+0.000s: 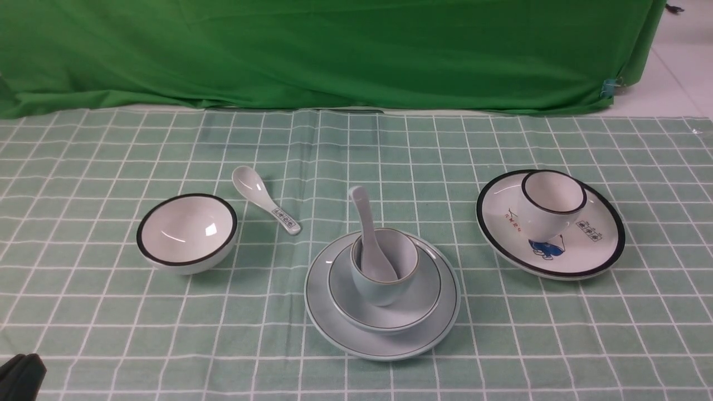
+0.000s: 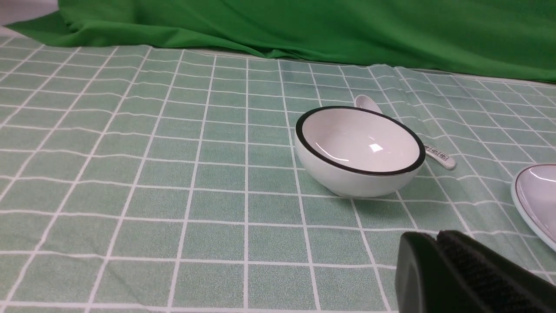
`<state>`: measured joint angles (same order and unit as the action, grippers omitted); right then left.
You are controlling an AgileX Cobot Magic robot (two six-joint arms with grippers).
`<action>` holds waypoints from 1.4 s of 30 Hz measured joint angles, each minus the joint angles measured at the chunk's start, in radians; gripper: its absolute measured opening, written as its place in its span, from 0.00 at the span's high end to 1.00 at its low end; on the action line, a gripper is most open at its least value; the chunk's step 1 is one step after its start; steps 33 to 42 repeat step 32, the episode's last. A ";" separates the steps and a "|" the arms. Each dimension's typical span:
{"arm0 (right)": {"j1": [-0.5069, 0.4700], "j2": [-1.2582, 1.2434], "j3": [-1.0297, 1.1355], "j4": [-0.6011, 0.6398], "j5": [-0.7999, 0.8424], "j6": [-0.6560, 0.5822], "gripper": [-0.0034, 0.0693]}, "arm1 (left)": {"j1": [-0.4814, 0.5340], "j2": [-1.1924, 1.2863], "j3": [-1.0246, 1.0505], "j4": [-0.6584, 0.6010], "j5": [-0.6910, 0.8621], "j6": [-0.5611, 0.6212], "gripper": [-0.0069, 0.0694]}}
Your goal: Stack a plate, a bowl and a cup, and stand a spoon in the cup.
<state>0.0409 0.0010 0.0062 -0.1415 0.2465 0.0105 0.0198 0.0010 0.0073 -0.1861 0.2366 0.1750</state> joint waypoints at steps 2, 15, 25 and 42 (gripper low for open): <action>0.000 0.000 0.000 0.000 0.000 0.000 0.76 | 0.001 0.000 0.000 0.000 -0.001 0.000 0.89; 0.000 0.000 0.000 0.000 0.000 0.000 0.73 | 0.001 0.000 0.000 0.000 -0.003 0.000 0.89; 0.000 0.000 0.000 0.000 0.000 0.000 0.71 | 0.001 0.000 0.000 0.000 -0.003 -0.001 0.89; 0.000 0.000 0.000 0.000 0.000 0.000 0.69 | 0.001 0.000 0.000 0.000 -0.003 -0.001 0.89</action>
